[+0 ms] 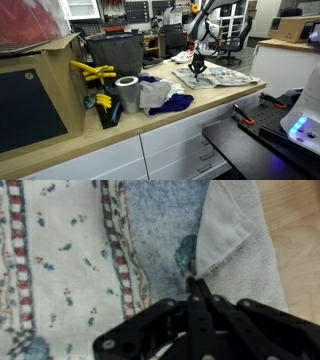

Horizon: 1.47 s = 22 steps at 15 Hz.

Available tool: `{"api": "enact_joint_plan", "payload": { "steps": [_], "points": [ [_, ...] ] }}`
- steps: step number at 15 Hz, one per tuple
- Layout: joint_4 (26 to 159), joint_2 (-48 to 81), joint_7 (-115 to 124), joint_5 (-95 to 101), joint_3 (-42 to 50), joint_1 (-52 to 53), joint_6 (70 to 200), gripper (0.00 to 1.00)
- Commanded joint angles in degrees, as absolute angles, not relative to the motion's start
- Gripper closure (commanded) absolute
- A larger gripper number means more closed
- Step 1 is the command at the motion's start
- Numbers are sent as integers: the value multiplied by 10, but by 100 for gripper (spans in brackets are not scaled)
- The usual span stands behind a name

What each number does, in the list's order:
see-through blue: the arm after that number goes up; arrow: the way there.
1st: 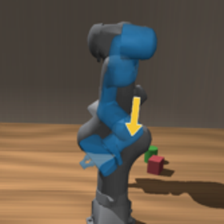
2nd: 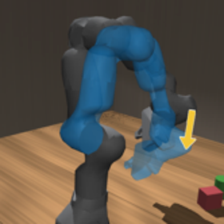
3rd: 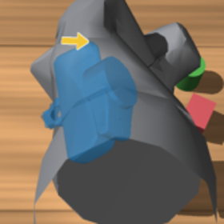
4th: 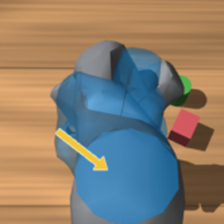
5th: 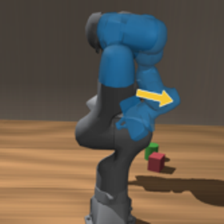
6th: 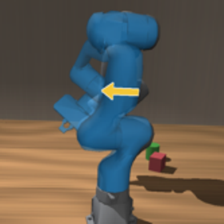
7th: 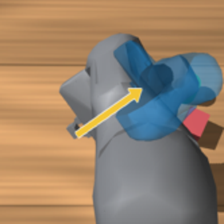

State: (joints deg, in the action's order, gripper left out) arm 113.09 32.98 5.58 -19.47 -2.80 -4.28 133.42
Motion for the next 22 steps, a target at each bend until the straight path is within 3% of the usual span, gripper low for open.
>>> {"api": "enact_joint_plan", "payload": {
  "steps": [1, 9, 10, 12, 14, 15, 19, 22],
  "points": [
    [1149, 311, 73, -201, -24, -38, 1327, 100],
    [1150, 300, 66, -196, -24, -38, 1321, 100],
    [1149, 299, 65, -196, -24, -38, 1319, 73],
    [1149, 296, 65, -196, -24, -39, 1317, 66],
    [1150, 293, 64, -197, -25, -39, 1314, 50],
    [1150, 294, 63, -198, -26, -39, 1308, 87],
    [1154, 295, 65, -199, -26, -36, 1289, 100],
    [1161, 296, 67, -199, -27, -33, 1281, 100]
  ]
}}
